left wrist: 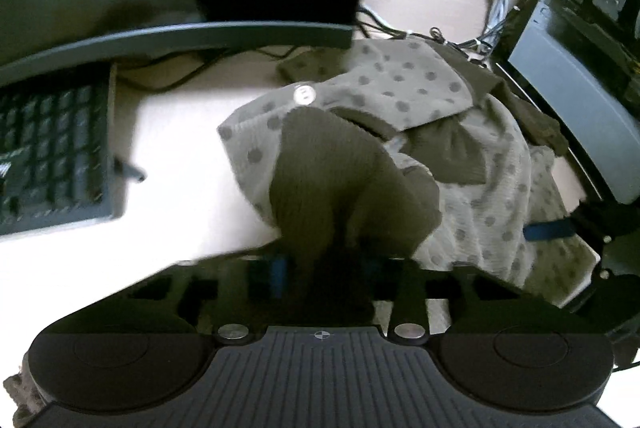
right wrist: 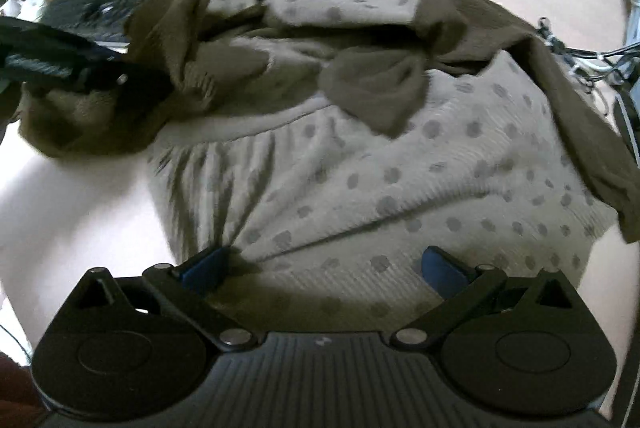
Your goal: Fold clothes
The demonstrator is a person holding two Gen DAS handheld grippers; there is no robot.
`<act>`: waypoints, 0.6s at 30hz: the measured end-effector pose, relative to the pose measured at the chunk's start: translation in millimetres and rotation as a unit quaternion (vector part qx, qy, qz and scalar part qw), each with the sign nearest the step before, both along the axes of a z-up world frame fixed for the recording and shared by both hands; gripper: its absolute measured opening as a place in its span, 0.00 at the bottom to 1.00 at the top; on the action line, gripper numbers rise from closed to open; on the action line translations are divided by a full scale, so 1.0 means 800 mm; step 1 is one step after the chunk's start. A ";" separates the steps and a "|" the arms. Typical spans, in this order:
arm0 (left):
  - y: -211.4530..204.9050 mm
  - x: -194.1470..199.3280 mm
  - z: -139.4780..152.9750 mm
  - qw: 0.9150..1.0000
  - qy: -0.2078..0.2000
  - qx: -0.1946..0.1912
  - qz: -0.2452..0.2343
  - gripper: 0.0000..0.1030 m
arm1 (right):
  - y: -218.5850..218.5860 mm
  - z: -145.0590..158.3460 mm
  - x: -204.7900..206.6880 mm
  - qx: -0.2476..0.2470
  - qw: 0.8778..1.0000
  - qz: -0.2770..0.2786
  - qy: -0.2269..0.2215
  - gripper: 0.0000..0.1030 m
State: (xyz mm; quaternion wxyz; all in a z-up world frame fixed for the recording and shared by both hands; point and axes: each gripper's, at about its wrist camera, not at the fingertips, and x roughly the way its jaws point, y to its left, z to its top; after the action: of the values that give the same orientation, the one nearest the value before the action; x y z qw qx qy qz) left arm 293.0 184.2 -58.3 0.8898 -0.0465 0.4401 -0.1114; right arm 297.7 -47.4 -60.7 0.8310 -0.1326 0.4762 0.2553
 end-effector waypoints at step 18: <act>0.158 -0.040 0.039 0.994 -0.049 0.030 0.091 0.12 | 0.132 0.083 -0.123 0.068 0.989 0.126 -0.026 1.00</act>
State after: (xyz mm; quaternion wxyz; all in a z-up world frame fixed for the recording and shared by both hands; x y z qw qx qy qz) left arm 261.0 311.0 -26.8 0.9177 -0.0543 0.3931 -0.0192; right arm 199.4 57.9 5.4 0.8114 -0.1413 0.4157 0.3858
